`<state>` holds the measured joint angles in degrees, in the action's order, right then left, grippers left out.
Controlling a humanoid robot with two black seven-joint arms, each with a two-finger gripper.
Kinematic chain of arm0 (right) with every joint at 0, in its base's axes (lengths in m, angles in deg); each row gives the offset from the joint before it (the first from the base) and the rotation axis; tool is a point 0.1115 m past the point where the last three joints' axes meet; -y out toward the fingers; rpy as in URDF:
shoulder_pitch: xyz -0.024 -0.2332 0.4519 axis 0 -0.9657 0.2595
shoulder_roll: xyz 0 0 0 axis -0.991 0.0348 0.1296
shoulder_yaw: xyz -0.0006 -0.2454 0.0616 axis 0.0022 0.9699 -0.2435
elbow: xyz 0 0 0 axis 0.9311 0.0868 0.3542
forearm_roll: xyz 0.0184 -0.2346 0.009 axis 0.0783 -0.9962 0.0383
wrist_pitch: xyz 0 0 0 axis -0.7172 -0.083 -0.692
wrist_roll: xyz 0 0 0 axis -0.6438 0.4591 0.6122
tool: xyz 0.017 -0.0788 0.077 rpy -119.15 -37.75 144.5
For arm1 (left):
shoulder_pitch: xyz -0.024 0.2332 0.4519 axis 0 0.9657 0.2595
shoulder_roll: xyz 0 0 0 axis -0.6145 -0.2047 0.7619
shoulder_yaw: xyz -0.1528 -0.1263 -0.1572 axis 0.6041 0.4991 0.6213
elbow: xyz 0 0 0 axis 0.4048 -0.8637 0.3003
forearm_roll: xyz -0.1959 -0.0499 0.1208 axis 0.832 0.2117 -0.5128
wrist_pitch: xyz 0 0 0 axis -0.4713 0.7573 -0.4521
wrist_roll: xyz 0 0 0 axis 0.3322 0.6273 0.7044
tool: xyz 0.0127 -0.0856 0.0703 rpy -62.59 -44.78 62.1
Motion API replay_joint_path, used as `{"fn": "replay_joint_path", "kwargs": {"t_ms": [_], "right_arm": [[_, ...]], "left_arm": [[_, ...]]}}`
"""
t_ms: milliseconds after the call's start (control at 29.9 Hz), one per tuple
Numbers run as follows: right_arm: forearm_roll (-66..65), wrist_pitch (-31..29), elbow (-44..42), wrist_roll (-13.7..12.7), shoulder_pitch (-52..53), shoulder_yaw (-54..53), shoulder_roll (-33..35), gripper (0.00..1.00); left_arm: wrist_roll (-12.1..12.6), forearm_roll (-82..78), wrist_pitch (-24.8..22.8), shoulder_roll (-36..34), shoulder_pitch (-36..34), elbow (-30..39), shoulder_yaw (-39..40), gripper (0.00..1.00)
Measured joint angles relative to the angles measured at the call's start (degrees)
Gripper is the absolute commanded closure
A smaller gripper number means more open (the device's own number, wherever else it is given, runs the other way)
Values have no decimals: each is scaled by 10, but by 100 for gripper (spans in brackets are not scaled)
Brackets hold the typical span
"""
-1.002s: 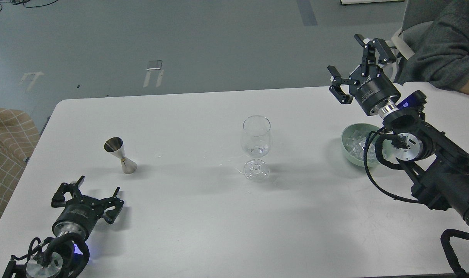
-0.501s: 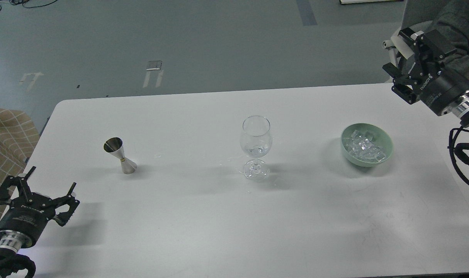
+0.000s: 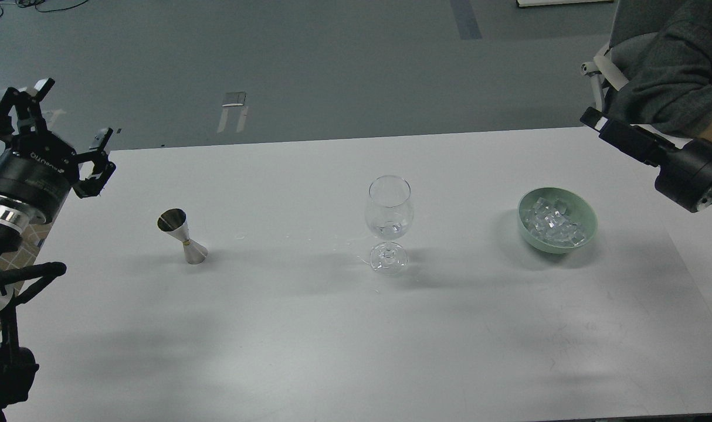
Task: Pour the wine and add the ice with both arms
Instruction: 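Open the left gripper and withdraw it from the jigger, then reach the right gripper into the green bowl and pinch ice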
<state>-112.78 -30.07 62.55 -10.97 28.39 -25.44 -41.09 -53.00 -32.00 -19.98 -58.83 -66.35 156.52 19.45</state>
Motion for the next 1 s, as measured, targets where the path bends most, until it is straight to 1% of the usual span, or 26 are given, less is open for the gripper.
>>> {"fn": "replay_joint_path", "kwargs": {"t_ms": [33, 167, 200, 301, 401, 468, 501, 601, 635, 702, 802, 835, 936, 1002], "right_arm": [[-21, 7, -1, 0, -5, 0, -1, 0], [-102, 27, -12, 0, -25, 1, -20, 0], [-119, 31, -18, 0, -28, 1, -25, 0], [-175, 52, -48, 0, -31, 5, -49, 0], [-221, 74, -82, 0, -31, 19, -71, 0], [-241, 79, -95, 0, -32, 25, -78, 1], [-249, 80, -101, 0, -32, 27, -81, 1], [-277, 81, -126, -1, -31, 29, -91, 1], [-281, 81, -133, -1, -31, 31, -93, 2], [-285, 81, -145, -2, -29, 35, -98, 3], [-286, 81, -157, -2, -26, 44, -106, 11], [-286, 80, -159, -2, -25, 46, -108, 22], [-286, 79, -160, -3, -24, 54, -112, 42], [-286, 78, -161, -5, -24, 60, -115, 44]], "left_arm": [[-1, -3, 8, 0, -13, -1, -7, 2], [-2, -1, 84, 1, -77, -19, -45, 2], [-2, 1, 96, 2, -90, -25, -53, 2], [-5, 2, 116, 23, -122, -41, -76, 2], [-10, 2, 141, 56, -142, -44, -83, 2], [-15, 0, 148, 62, -149, -45, -84, 2], [-29, 0, 150, 63, -152, -45, -84, 2], [-90, -1, 150, 60, -158, -49, -89, 2], [-101, -1, 150, 60, -158, -49, -92, 2], [-112, -2, 149, 59, -160, -50, -99, 2], [-116, -3, 149, 59, -160, -50, -106, 2], [-116, -4, 149, 59, -160, -50, -108, 2], [-116, -4, 149, 59, -157, -50, -109, 2], [-117, -5, 149, 59, -156, -50, -109, 2]]}}
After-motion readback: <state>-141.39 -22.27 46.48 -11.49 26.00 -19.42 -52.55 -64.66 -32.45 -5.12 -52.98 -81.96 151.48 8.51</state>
